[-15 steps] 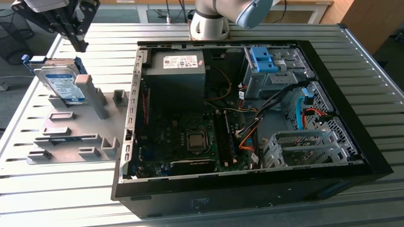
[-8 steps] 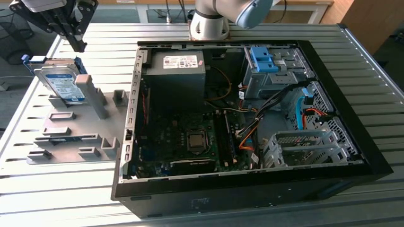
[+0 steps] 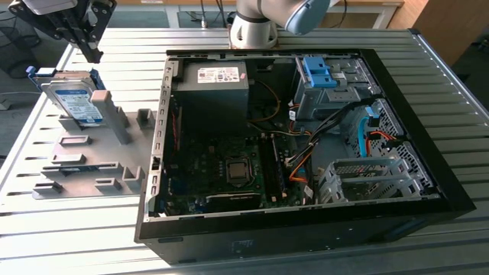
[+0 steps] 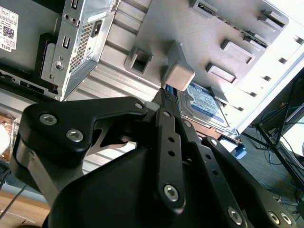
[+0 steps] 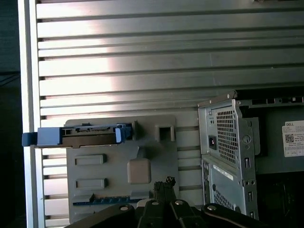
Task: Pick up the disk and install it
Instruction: 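Reach for the disk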
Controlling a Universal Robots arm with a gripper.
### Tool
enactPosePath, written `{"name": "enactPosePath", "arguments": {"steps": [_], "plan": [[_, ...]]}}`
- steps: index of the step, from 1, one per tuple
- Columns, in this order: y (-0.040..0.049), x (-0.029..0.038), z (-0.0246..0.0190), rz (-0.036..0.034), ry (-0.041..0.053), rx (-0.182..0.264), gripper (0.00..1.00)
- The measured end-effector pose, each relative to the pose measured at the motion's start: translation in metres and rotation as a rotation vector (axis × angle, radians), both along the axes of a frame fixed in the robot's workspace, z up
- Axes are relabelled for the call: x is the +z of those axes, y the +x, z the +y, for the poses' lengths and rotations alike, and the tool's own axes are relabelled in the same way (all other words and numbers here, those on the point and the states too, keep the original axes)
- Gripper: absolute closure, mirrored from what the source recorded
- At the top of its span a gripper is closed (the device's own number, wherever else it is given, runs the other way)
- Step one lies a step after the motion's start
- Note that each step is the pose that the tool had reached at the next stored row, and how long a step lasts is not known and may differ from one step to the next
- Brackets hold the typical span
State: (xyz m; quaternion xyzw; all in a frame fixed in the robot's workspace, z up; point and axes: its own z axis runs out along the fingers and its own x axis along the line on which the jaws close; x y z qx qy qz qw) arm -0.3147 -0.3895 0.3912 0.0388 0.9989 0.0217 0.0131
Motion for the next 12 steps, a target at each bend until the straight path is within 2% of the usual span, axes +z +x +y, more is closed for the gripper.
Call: {"name": "enactPosePath", "arguments": {"steps": [12], "plan": [[-0.0047, -0.0001, 0.0011, 0.0, 0.0, 0.0, 0.89]]}}
